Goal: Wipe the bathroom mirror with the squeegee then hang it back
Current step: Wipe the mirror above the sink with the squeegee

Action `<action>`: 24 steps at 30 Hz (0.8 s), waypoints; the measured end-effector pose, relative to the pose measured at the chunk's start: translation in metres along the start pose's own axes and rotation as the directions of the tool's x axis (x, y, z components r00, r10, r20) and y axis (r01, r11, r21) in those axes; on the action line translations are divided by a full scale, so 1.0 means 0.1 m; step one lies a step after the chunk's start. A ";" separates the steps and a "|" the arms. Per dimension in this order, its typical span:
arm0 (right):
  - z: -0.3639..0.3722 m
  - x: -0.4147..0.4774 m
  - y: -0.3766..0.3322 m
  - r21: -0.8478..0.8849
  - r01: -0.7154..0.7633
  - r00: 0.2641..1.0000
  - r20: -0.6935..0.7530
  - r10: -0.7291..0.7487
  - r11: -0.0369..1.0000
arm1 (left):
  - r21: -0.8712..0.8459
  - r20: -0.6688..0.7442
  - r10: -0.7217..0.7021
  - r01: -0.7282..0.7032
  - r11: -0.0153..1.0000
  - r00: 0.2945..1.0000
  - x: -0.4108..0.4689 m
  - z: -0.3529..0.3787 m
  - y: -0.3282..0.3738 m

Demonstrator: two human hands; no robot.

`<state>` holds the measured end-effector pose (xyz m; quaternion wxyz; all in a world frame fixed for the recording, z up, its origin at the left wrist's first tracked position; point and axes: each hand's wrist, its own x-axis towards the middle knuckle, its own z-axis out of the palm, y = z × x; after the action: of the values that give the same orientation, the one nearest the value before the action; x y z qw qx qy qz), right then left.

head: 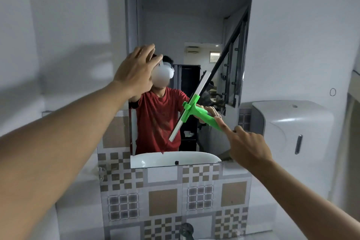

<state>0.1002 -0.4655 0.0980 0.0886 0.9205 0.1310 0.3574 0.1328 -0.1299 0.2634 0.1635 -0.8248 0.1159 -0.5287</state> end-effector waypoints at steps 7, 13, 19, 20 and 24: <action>0.29 -0.35 0.05 0.191 -0.204 0.979 0.065 0.195 0.960 | -0.008 0.108 -0.014 0.015 1.000 0.994 -0.27 0.25 0.05; 0.50 -0.53 -0.48 0.426 -0.403 0.915 0.202 0.350 0.810 | -0.012 0.090 -0.004 0.005 1.000 0.996 -0.25 0.24 0.09; 0.47 -0.51 -1.08 0.684 -0.511 0.852 0.326 0.409 0.520 | -0.030 0.098 -0.006 0.009 1.000 0.995 -0.19 0.22 0.08; 0.44 -0.49 -1.20 0.718 -0.517 0.844 0.339 0.416 0.465 | -0.019 0.100 -0.008 0.010 1.000 0.995 -0.19 0.23 0.07; 0.36 -0.44 -1.74 0.829 -0.518 0.811 0.396 0.431 0.213 | -0.017 0.109 -0.016 0.018 1.000 0.994 -0.20 0.26 0.07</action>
<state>0.0625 -0.3162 -0.0002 -0.5397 0.8184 0.0136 0.1970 0.1478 -0.1252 0.2343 0.1574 -0.8549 0.1045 -0.4831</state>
